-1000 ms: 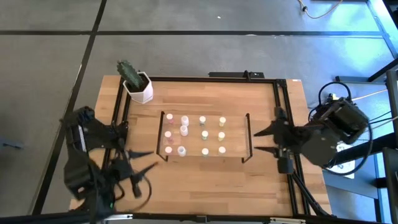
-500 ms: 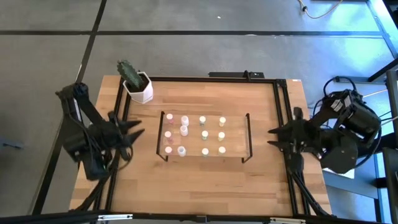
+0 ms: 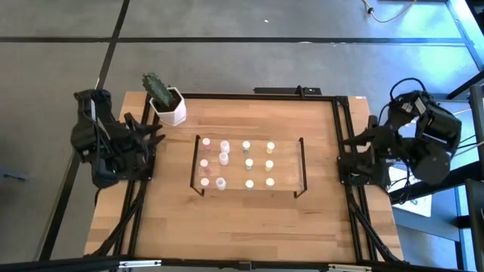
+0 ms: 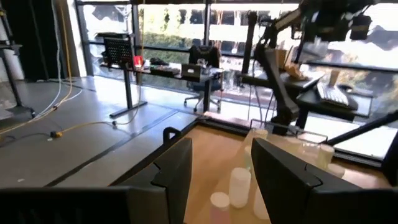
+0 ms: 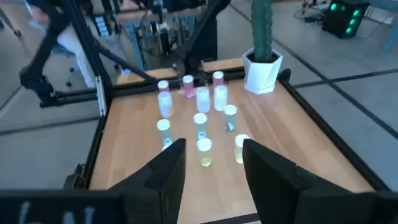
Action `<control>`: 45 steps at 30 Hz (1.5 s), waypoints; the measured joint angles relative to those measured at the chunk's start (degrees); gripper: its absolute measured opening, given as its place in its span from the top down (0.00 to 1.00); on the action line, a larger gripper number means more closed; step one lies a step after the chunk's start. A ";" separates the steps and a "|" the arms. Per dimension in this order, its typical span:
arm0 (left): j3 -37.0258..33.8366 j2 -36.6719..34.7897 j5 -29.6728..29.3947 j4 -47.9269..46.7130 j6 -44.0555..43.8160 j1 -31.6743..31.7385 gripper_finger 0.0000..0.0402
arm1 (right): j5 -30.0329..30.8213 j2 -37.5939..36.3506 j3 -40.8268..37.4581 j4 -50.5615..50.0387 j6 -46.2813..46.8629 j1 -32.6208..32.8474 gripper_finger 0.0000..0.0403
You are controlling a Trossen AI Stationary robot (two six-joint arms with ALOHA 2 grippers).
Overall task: Pick and place medicine bottles onto shelf by color
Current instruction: Return to Home Position
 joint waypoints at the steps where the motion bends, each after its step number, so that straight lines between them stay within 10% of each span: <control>1: -1.00 -1.69 -0.87 0.00 0.13 -0.81 0.60 | 0.73 -1.89 -1.74 0.38 0.90 0.64 0.60; 11: -13.93 -17.61 -1.47 -0.03 -4.58 -10.68 0.60 | 4.58 -19.51 -16.48 11.77 -3.51 3.78 0.60; 22: -23.28 -29.69 -1.38 -0.06 -5.51 -18.35 0.60 | 8.62 -31.43 -38.40 49.99 -23.45 4.37 0.60; 34: -23.29 -30.98 -1.47 2.98 -6.34 -18.05 0.60 | 8.95 -32.59 -60.45 97.48 -46.41 3.08 0.60; 45: -24.01 -30.16 -1.55 16.38 0.94 -17.16 0.60 | -1.90 -39.78 -67.40 113.68 -63.16 0.76 0.60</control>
